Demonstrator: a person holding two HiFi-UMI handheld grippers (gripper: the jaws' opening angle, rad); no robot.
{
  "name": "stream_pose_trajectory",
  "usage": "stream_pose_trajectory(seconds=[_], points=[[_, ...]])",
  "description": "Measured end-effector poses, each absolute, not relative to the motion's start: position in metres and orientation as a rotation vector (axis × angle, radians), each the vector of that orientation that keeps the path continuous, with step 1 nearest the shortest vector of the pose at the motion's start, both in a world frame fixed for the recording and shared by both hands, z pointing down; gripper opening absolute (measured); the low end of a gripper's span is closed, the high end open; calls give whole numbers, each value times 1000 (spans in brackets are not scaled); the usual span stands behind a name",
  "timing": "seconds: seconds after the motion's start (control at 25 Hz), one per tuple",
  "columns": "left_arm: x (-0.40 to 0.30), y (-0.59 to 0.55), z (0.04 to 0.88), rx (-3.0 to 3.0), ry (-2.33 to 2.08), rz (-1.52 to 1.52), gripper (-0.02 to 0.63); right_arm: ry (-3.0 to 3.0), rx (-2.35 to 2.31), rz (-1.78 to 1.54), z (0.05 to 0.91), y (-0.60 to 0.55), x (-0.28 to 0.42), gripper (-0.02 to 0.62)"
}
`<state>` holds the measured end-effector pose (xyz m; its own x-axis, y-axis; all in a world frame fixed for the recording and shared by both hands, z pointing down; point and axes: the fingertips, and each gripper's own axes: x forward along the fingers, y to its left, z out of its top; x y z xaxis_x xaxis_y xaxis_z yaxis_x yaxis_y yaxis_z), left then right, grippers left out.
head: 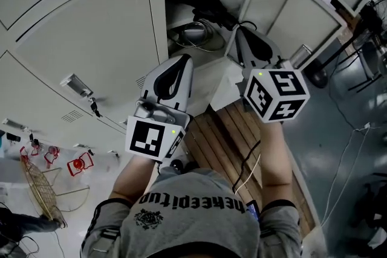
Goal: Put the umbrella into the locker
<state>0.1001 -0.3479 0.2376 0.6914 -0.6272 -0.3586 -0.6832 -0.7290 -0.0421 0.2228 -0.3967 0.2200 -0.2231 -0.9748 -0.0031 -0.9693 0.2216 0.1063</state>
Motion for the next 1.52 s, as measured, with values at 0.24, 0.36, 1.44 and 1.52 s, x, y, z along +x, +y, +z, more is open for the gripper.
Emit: stream_pose_trajectory(seconds=[0.24,0.36,1.44,1.52], points=[[106,-347,240,-2747,1050,483,3,-2366,1965,-163,234,-374,227,3],[107,-346,241,-2751,1047,482,3,-2355,1993,-172,239,-364,228,3],[111,-332,257,-2755,1066,439,3,-2254,2217,-107,295,-291,254,3],[112,-331,259,-2759,1068,440,3,-2245,2230,-120,294,-287,255,3]])
